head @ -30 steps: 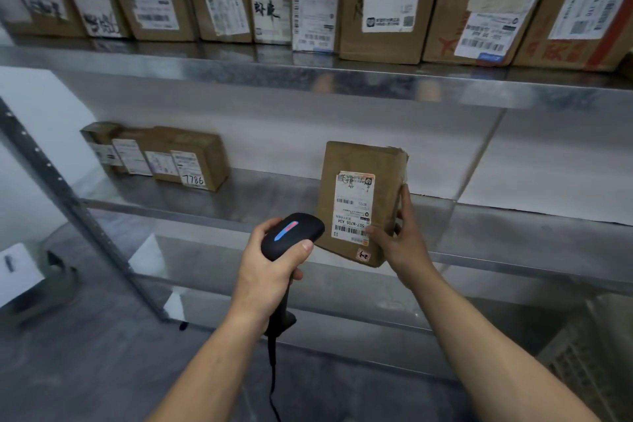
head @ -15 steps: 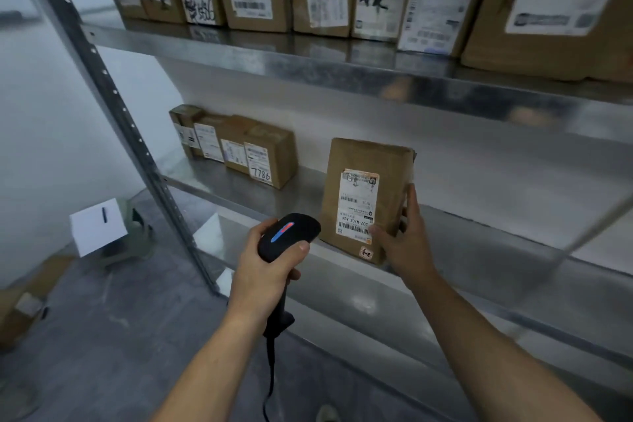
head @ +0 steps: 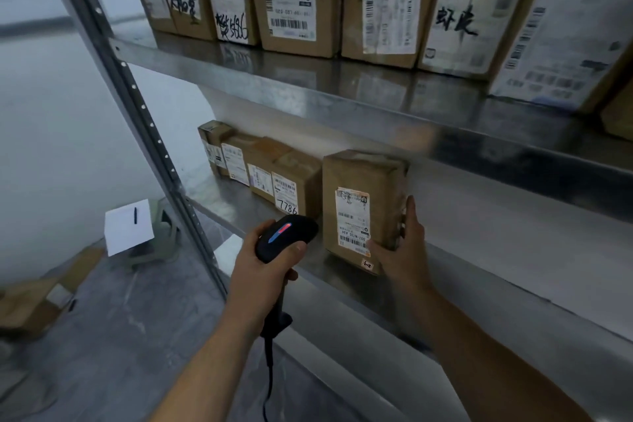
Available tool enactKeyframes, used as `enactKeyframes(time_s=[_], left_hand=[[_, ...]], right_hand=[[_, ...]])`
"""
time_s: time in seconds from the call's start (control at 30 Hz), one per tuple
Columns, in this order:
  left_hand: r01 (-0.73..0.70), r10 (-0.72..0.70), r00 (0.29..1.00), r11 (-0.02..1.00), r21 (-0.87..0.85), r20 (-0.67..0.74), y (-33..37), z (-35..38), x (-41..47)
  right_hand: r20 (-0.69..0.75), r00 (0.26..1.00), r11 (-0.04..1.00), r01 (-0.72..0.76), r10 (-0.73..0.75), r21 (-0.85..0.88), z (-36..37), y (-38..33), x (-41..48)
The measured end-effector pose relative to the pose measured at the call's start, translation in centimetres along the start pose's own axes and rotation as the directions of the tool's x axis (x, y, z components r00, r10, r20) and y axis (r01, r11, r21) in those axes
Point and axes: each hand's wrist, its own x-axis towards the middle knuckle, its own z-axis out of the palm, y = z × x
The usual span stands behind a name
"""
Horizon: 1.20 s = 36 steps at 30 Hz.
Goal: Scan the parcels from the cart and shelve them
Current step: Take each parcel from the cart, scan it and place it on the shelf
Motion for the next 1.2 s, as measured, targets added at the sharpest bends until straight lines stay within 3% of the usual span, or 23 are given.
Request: enactKeyframes(time_s=[0.27,0.83,1.2], left_hand=[[0.002,-0.001,0.999,1.000,-0.009,0.035,0.5,-1.0,5.0],[0.009,-0.010,0.950,1.000,0.004,0.314,1.0,-4.4,14.2],[0.027,-0.021,0.899,1.000,-0.009,0.437,1.2,-5.0,15.3]], right_hand=[[-0.004,1.000,0.999,-0.008,0.008,-0.034,2.6,0.8,2.3],[-0.187,0.968,0.975,-0.138,0.170,0.171,8.8,-0.7,4.0],[-0.192,0.961,0.976,-0.180,0.201,0.123,8.5,-1.9,3.5]])
